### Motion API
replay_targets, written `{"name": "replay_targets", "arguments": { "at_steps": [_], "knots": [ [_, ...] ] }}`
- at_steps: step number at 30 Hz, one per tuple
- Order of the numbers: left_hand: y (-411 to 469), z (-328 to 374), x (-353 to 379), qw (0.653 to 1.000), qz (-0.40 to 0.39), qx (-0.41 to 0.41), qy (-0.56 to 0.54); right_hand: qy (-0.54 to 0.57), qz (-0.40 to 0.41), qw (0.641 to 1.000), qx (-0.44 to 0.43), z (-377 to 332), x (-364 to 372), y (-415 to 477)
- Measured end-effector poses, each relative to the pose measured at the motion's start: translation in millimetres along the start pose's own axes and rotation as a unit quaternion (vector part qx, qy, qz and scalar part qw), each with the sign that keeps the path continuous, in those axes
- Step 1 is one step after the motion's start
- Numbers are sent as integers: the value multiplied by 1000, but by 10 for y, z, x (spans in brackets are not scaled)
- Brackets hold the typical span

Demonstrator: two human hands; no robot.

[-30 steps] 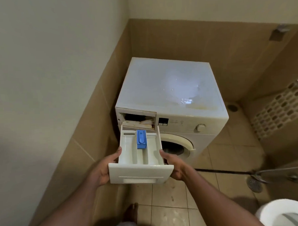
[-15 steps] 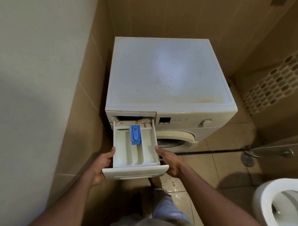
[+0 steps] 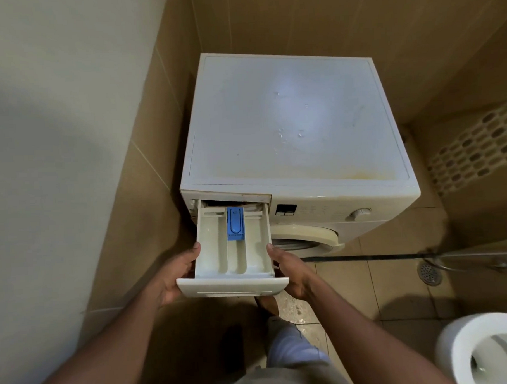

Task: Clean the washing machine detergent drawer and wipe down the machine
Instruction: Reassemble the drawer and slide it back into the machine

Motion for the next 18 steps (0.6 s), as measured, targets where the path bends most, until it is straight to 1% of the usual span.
{"name": "replay_targets", "arguments": {
  "at_steps": [4,9,15,18],
  "knots": [
    [40,54,-25,1000,10,6,8,0,8,1000,-3,28,20,33],
    [164,104,-94,999,21,5,29,-34,36,999,-21,71,24,128],
    [335,63,-178,999,12,-1,34,-83,55,994,-34,71,20,181],
    [367,61,-219,999,7,1,34,-100,48,993,-39,65,53,185]
  ]
}}
Point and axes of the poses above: each hand's wrist, its own y-axis towards the middle knuckle, its own x-axis out of the palm, z = x × y, the point moved 4 cm from there along y, towards the middle knuckle, and after that the axes turned 3 degrees about -x, right-handed, at the moved point
